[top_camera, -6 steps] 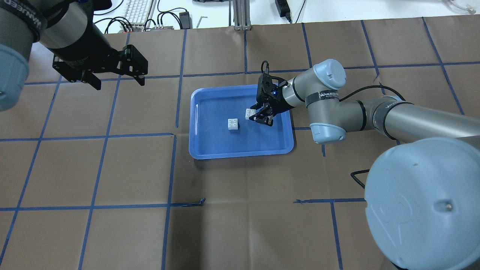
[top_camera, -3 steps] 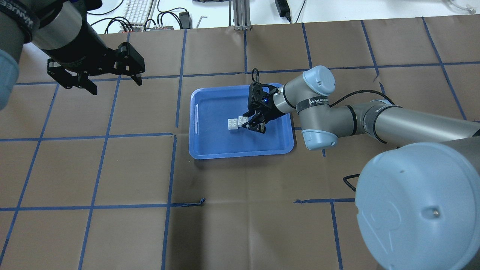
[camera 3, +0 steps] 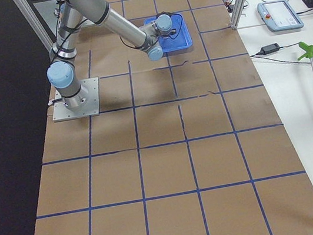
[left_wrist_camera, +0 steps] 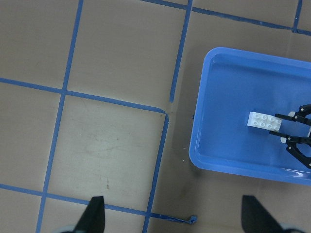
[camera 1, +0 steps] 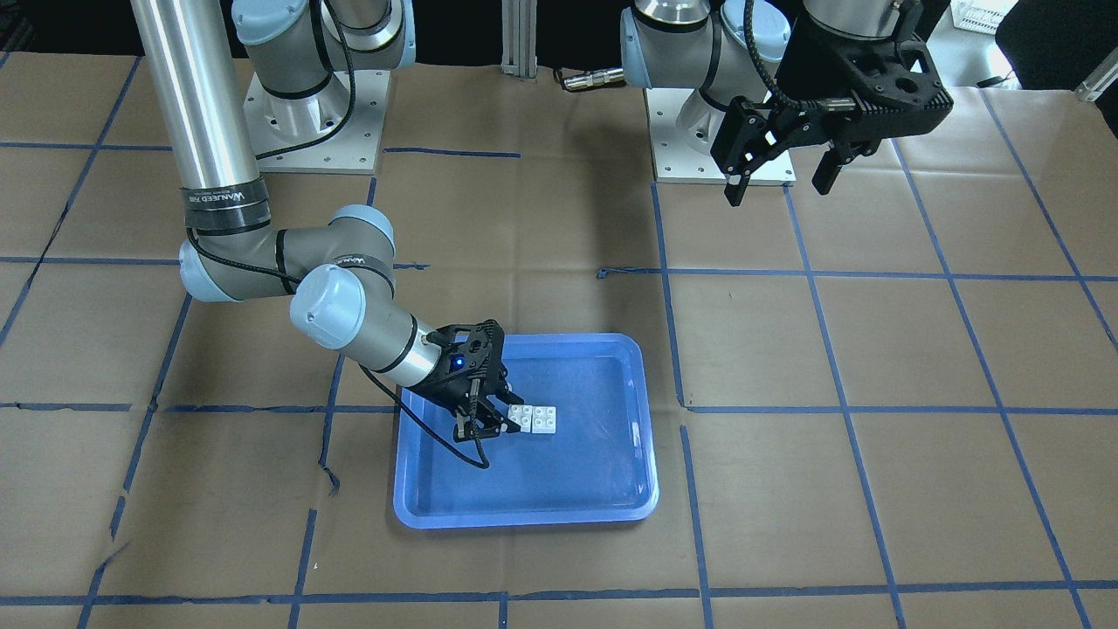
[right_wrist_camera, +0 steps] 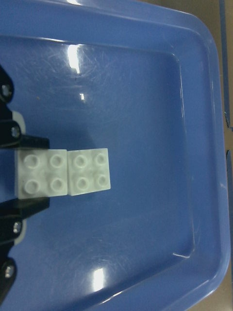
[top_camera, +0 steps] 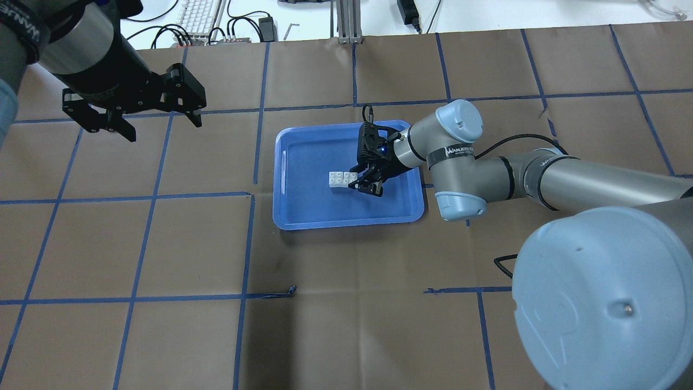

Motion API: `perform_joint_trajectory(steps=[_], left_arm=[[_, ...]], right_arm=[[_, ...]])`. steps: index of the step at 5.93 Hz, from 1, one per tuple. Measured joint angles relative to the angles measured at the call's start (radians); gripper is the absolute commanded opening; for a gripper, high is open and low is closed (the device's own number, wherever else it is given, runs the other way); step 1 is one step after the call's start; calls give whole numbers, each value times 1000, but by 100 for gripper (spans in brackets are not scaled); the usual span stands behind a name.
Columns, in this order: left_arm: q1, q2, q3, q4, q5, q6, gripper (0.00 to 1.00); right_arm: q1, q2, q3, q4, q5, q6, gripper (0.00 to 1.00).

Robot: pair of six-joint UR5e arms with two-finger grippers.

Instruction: Assemble white blocks and place on blue tray

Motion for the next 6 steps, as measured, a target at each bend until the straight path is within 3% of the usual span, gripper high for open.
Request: perform_joint_trajectory(steps=[5,6], left_arm=[[3,-2,1,-28,9,130,99],[3,-2,2,-28,6,131,99]], right_arm=[[2,0,1,-18,3,2,29],[2,0,1,-19,3,2,37]])
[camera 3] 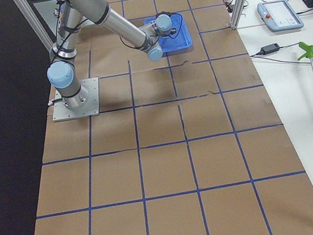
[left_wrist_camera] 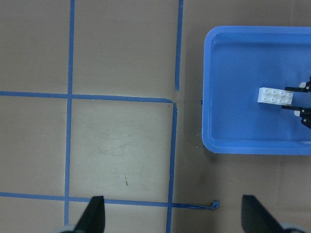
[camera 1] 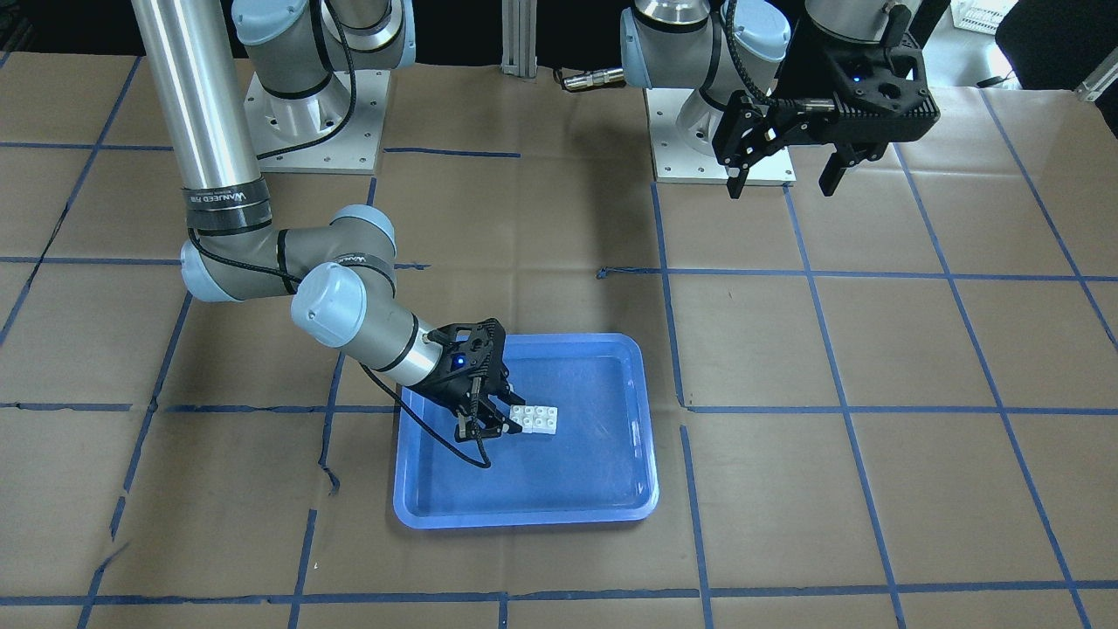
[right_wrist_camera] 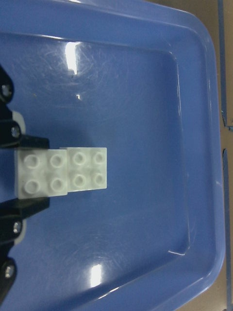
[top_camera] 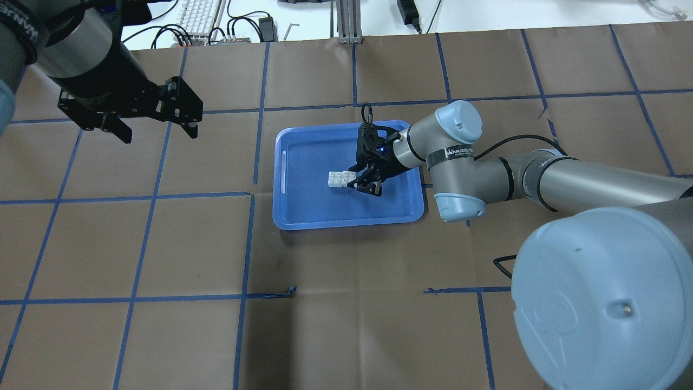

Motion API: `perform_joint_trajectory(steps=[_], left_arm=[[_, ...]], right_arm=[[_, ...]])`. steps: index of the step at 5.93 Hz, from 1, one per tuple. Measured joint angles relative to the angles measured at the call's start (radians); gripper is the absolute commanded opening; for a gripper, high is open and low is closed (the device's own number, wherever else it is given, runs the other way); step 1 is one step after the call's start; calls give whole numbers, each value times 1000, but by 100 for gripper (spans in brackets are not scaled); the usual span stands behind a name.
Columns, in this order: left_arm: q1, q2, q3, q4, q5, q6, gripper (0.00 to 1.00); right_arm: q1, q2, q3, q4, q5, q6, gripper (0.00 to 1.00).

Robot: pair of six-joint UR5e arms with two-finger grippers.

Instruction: Assemble white blocks and place on blue tray

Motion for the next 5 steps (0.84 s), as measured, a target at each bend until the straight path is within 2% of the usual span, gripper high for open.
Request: perform_joint_trajectory(steps=[2,4,5], left_arm=[[0,1,1,1,0,1,99],[0,1,1,4,2,1,99],[0,1,0,5,2,1,99]], right_arm=[[0,1,1,1,-1,6,38],[0,1,1,1,-1,13,53],[0,0,1,1,-1,14,54]])
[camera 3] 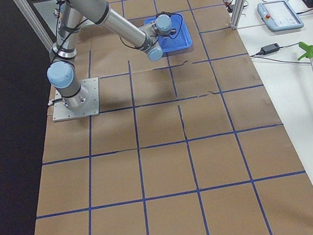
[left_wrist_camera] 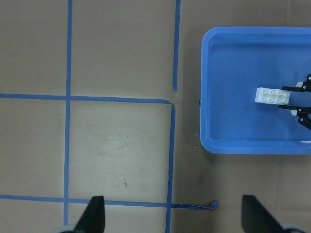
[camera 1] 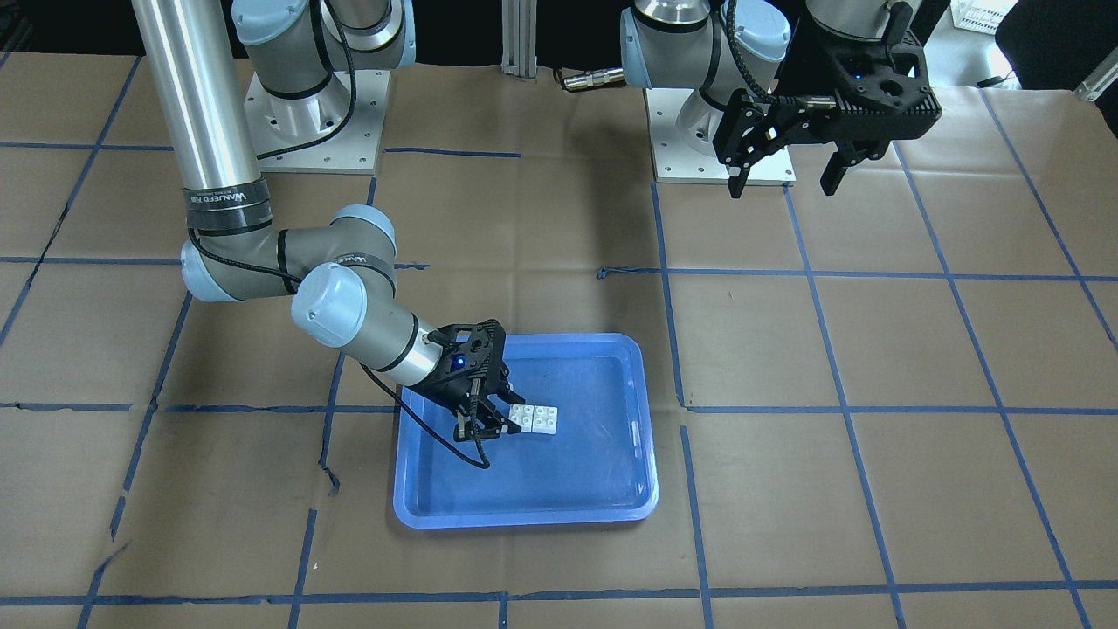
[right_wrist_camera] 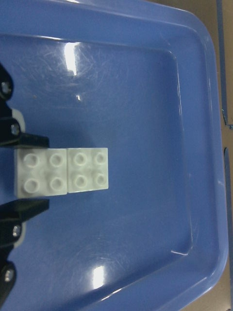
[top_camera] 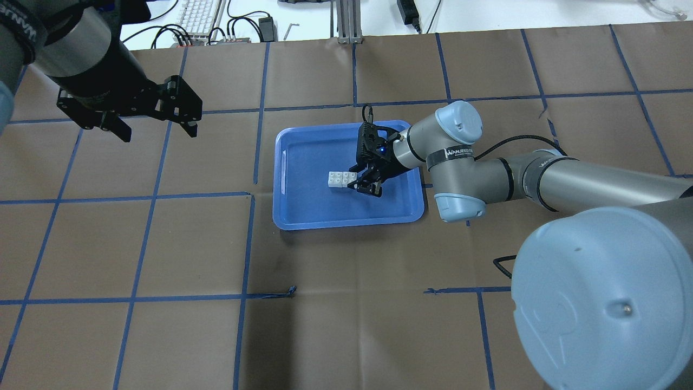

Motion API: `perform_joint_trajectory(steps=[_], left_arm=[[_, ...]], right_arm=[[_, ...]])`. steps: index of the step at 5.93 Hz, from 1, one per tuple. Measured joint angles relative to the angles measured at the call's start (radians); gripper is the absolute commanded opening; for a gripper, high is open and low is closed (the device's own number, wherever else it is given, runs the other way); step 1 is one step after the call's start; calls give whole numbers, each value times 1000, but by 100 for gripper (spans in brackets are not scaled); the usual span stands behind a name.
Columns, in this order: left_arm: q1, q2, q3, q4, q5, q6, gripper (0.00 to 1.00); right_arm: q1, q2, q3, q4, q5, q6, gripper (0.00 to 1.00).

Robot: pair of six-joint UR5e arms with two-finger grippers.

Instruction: Assemble white blocks and place on blue tray

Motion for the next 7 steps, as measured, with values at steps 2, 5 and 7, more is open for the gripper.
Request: perform_joint_trajectory(steps=[2,5,7], left_arm=[[0,0,-1,0,-1,4,99],[0,2,-1,0,4,5,99],[0,2,-1,-2,0,5,99]], right_arm=[[0,0,0,0,1,0,59],[0,-10,-7,1,-3,96,100],[-5,-74,-32,26,-80,278,100]])
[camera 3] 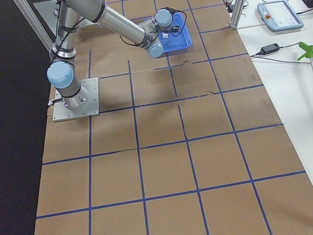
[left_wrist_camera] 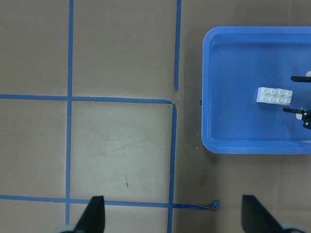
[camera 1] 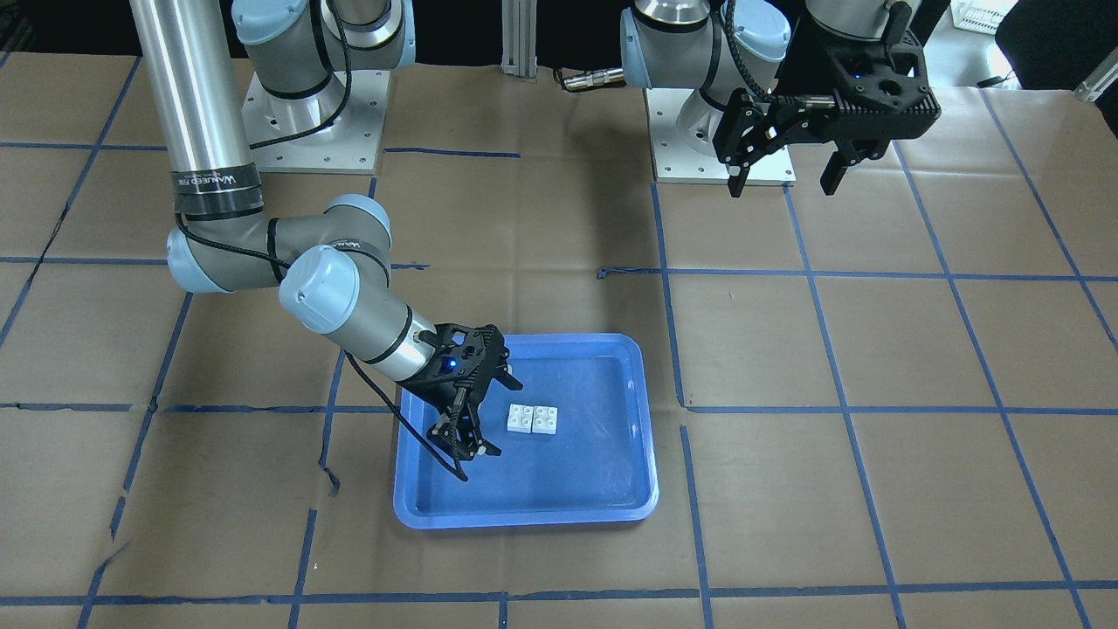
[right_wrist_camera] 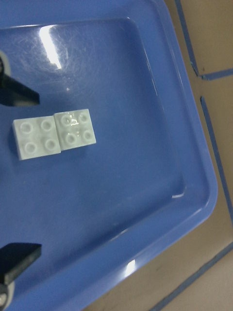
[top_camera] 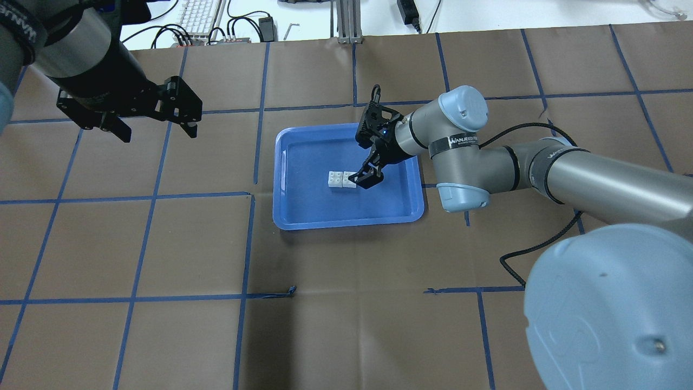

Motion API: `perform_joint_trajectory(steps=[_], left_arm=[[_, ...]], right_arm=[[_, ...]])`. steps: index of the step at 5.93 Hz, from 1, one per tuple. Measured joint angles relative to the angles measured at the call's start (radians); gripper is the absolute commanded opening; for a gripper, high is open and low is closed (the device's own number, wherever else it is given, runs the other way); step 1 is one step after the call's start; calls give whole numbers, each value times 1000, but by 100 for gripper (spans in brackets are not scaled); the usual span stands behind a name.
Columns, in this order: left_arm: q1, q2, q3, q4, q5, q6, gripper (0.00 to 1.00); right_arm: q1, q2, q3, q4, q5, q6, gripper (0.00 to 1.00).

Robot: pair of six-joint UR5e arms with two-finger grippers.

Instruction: Assemble white blocks and place on blue tray

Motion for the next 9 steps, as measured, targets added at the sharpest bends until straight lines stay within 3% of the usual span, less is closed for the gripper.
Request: perform_joint_trajectory(steps=[2,5,8,9], left_arm=[[0,0,1,-1,2,0,99],[0,1,2,-1,4,0,99],[-1,2,2,-1,4,0,99],[-1,2,2,-1,4,0,99]], right_arm=[[-16,-101,-37,178,-144,205,100],[-65,-198,-278,732,-372,378,100],[-152,-270,-489,1215,-464,680,100],[-160,-296,-527,1291,-499,806,100]])
